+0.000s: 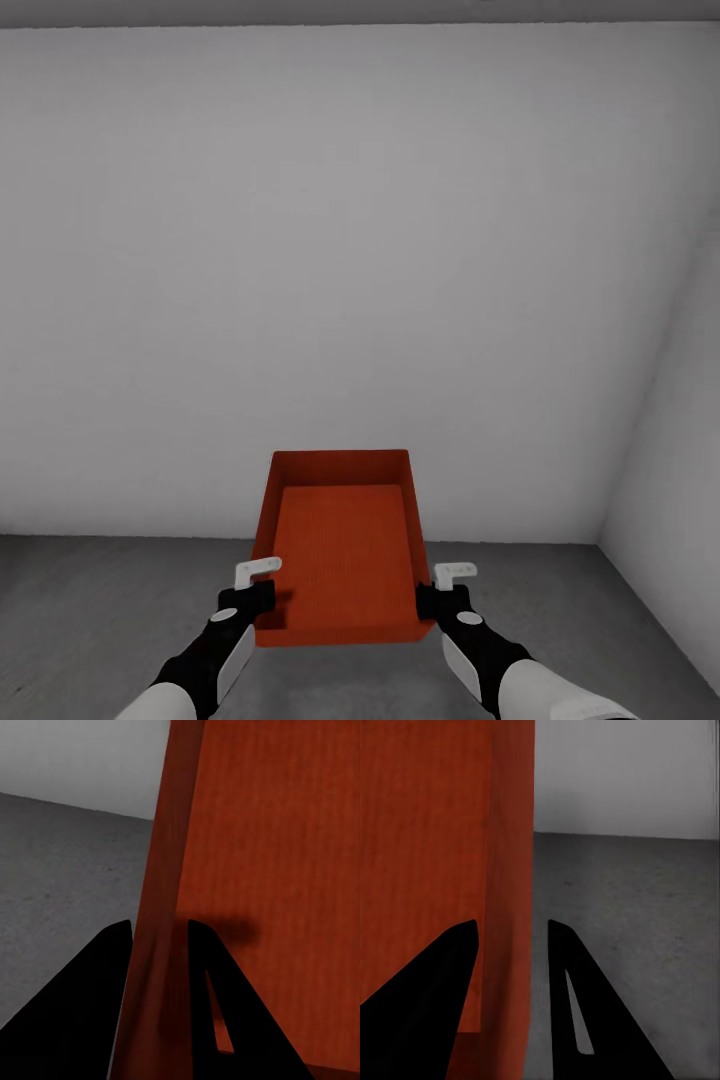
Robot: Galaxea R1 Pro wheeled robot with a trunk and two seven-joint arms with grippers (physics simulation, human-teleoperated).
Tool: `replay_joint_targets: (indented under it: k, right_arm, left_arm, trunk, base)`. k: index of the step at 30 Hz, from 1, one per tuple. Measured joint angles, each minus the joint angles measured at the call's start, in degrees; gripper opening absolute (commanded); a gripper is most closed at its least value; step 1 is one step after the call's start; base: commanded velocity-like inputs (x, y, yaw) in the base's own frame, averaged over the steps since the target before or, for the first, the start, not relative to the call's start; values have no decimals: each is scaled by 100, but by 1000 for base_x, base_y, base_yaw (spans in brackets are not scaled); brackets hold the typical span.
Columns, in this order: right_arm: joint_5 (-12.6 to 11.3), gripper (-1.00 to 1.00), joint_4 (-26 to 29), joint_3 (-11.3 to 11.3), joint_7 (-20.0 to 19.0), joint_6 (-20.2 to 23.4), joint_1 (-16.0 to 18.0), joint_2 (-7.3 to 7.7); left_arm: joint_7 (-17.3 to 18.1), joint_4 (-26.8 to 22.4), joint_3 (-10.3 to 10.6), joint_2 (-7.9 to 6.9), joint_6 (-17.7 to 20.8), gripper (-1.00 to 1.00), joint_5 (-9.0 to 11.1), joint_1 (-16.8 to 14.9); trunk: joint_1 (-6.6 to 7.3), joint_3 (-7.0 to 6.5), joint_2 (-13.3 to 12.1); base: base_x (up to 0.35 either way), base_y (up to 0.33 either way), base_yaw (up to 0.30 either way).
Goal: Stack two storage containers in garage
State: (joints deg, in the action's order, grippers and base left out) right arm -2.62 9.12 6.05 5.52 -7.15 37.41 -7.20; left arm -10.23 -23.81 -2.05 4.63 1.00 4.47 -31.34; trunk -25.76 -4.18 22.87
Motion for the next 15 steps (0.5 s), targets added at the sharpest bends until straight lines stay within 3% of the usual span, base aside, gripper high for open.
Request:
replay_joint_targets:
  k: [15]
  right_arm:
    - [0, -100, -6, -3, -9, -1, -1, 5]
  left_arm:
    - [-10, 9, -5, 6, -5, -100, -5, 1]
  trunk:
    - [0, 0, 0]
  base:
    - [0, 0, -16]
